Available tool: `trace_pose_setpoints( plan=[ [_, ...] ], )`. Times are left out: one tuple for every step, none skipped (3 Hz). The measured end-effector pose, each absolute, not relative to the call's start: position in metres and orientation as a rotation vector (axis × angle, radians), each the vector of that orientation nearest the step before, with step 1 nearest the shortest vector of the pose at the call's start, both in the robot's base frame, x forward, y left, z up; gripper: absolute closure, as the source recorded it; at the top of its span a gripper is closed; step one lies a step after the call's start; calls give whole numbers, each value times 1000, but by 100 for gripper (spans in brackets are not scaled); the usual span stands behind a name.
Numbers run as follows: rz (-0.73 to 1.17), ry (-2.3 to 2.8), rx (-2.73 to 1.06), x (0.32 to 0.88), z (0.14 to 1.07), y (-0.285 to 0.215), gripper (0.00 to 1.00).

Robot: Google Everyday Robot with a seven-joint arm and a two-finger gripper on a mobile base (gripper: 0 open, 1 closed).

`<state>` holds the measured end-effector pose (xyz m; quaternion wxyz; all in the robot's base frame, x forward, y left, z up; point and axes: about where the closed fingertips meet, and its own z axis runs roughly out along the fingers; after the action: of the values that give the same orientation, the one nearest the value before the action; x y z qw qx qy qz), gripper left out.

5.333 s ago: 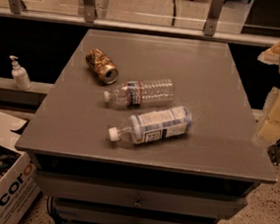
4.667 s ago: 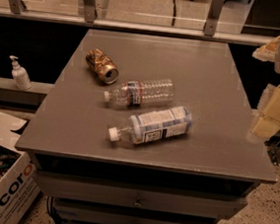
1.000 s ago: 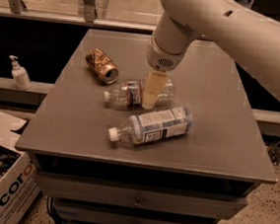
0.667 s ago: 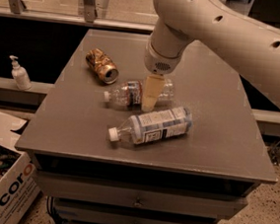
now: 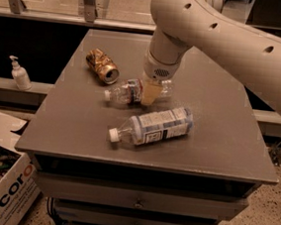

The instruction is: Place water bottle upright

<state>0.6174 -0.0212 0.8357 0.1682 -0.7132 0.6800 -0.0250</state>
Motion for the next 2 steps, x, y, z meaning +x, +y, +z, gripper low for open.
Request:
trace_pose_setpoints(
  plan=[
    [-61,1941,-2018,617,838,-23,64],
    [-41,1924,-1992,615,854,-21,88]
  ],
)
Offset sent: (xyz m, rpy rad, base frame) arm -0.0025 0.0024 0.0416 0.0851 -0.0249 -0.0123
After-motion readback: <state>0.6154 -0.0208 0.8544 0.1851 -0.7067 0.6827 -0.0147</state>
